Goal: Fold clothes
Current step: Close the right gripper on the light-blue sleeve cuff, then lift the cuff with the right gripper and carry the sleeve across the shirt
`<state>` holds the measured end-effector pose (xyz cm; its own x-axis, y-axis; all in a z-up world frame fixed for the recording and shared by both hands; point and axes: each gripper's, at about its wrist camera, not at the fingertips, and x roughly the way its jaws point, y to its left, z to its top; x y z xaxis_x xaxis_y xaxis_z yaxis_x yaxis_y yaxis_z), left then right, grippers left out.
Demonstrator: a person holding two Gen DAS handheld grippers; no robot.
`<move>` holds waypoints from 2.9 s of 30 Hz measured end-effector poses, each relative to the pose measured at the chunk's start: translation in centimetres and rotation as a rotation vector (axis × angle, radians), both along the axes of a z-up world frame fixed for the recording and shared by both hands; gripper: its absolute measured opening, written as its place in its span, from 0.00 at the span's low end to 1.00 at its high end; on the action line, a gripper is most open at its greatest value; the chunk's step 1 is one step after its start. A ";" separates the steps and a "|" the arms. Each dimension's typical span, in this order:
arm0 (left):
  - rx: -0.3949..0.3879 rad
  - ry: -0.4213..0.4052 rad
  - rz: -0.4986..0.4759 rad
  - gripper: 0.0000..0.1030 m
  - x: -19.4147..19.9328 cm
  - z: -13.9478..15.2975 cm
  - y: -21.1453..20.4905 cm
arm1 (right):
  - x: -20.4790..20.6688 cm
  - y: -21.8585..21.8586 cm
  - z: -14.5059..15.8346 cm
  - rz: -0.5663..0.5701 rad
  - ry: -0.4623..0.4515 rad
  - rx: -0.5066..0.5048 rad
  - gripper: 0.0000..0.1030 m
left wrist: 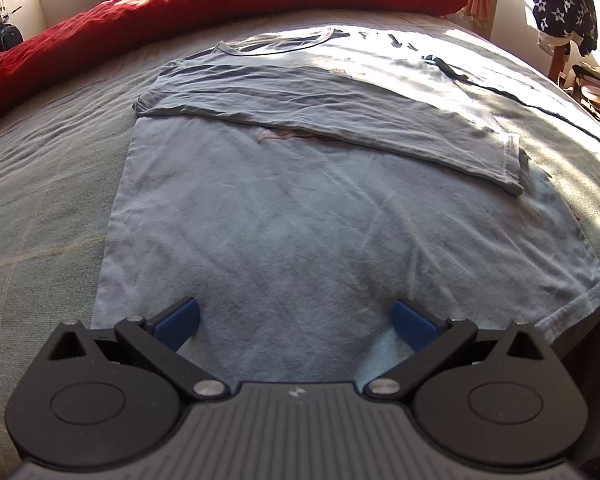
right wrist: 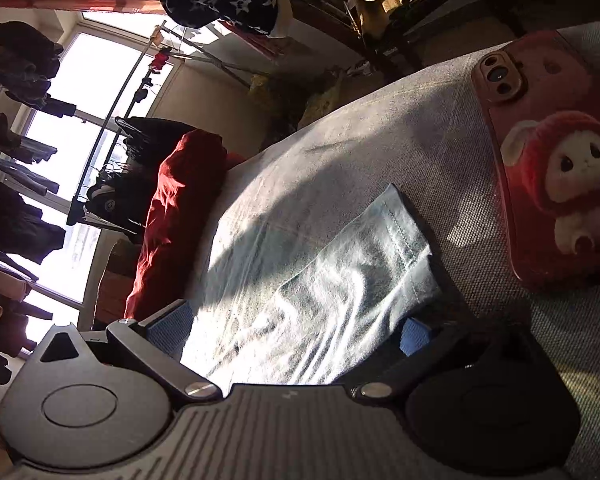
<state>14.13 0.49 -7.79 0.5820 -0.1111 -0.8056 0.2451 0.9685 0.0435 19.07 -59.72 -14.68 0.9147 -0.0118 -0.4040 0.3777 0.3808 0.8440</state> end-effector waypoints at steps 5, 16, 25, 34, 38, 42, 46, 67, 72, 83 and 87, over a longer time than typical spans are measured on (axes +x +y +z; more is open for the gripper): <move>-0.016 -0.002 -0.001 0.99 0.0 -0.2 0.3 | 0.8 0.3 -0.4 -0.004 -0.029 -0.031 1.00; -0.035 -0.013 -0.009 0.99 -0.1 -0.3 0.8 | 0.5 1.1 0.2 0.038 0.074 -0.129 0.85; -0.051 -0.018 -0.014 0.99 -0.3 -0.3 1.5 | -1.2 0.0 -0.8 -0.014 0.131 -0.087 0.25; -0.051 -0.018 -0.015 0.99 -0.5 -0.1 1.7 | -0.8 -0.1 0.1 0.031 0.171 -0.110 0.05; -0.051 -0.020 -0.004 0.99 -0.6 0.1 2.0 | 0.3 1.3 2.0 0.100 0.175 -0.181 0.05; -0.056 -0.025 0.005 0.99 -1.0 0.4 2.6 | 1.5 2.6 3.7 0.158 0.182 -0.227 0.05; -0.062 -0.037 0.016 0.99 -1.5 0.8 3.4 | 2.2 3.9 5.2 0.207 0.146 -0.237 0.05; -0.113 -0.073 0.043 0.99 -3.5 2.4 5.9 | 7.4 16.0 10.4 0.523 0.032 -0.248 0.05; -0.117 -0.081 0.058 0.99 -3.9 2.7 6.5 | 8.6 19.3 11.2 0.594 0.011 -0.249 0.05; -0.141 -0.084 0.080 0.99 -4.4 3.0 7.7 | 10.8 26.0 13.0 0.735 -0.030 -0.265 0.05; -0.144 -0.085 0.092 0.99 -4.5 3.0 8.3 | 11.4 28.4 13.6 0.784 -0.034 -0.286 0.05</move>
